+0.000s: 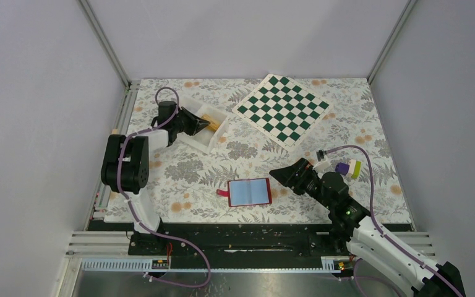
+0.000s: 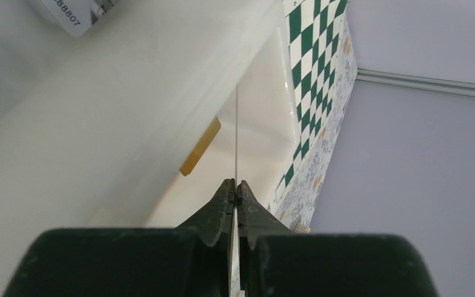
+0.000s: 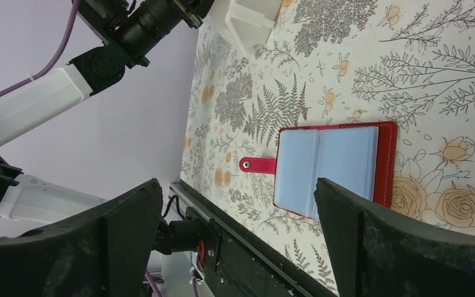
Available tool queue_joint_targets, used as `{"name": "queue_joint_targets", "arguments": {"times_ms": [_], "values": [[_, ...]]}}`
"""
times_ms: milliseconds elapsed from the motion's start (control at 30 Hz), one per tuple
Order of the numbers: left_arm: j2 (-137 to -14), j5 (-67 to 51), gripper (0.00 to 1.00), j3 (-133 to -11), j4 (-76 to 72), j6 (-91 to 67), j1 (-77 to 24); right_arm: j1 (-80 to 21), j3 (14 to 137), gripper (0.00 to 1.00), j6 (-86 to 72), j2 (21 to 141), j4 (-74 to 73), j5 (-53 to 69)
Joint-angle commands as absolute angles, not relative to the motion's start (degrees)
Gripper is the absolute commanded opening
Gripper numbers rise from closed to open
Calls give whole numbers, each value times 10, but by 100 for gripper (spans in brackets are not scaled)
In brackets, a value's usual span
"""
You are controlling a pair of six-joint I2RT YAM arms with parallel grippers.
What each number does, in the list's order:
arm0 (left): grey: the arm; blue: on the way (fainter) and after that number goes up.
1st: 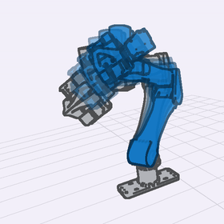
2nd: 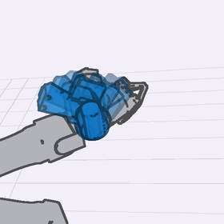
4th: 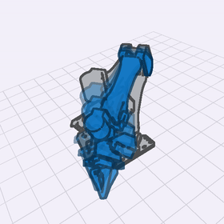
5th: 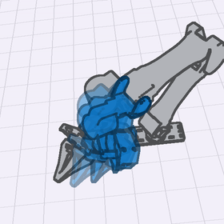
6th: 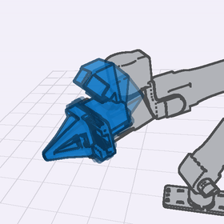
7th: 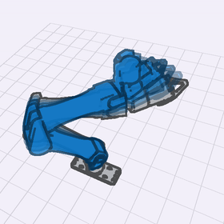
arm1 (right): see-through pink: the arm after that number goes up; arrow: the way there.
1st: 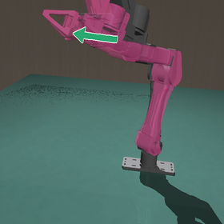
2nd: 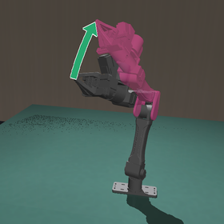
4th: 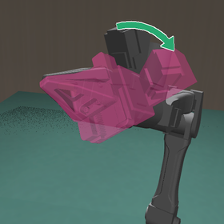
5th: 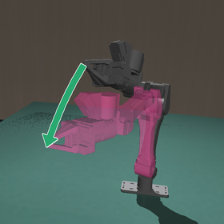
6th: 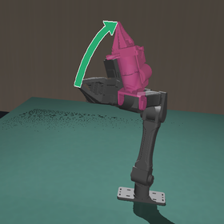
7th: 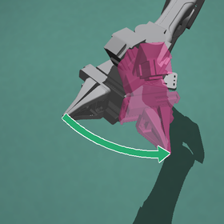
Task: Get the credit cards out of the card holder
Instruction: Place the credit card in the storage box.
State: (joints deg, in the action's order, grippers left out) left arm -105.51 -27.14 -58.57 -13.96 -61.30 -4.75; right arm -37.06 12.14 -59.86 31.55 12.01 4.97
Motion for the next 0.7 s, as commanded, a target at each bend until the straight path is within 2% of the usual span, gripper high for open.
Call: {"name": "queue_joint_targets", "arguments": {"times_ms": [0,667], "values": [[-1072,-265,0,-593,-181,-615,-46,-372,138,99,-599,311,141,38],[-1083,-202,3,-620,-125,-552,-72,-372,131,99,-600,299,136,33]]}}
